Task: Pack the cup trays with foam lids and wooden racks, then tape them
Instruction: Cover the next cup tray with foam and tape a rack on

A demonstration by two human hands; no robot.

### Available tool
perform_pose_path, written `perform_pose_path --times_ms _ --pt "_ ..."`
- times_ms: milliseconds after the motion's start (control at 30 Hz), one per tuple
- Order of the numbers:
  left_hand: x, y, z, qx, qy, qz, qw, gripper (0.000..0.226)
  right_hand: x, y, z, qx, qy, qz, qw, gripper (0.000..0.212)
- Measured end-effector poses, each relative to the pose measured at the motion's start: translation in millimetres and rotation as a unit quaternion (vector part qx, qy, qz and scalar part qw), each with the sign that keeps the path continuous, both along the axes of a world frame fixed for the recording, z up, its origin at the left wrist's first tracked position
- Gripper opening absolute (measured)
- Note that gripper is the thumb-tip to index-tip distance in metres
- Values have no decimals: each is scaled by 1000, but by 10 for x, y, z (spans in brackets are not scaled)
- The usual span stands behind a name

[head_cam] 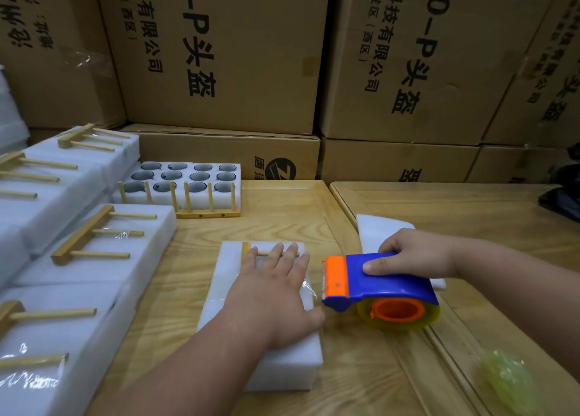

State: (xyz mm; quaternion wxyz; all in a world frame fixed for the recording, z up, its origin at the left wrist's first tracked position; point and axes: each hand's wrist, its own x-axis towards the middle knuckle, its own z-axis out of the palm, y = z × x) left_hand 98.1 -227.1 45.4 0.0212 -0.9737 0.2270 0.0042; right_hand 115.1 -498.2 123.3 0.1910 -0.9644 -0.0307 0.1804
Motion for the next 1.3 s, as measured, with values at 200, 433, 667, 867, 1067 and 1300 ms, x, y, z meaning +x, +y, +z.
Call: perform_pose_path --times_ms 200,433,667,867,1067,1300 --pt "8 -21 2 -6 4 3 1000 103 178 290 -36 -74 12 14 997 65" --pt "-3 -37 45 -1 17 0 1000 100 229 387 -17 -77 75 -4 994 67" --pt "-24 -33 51 3 16 0 1000 98 214 393 36 -50 117 -69 989 73" --pt "-39 -31 65 3 21 2 1000 101 188 430 88 -18 165 -102 981 65" --pt "-36 -33 76 4 23 3 1000 102 155 459 124 26 202 -128 971 55" --pt "-41 -30 46 -2 19 6 1000 101 1 345 -116 -38 164 -155 974 51"
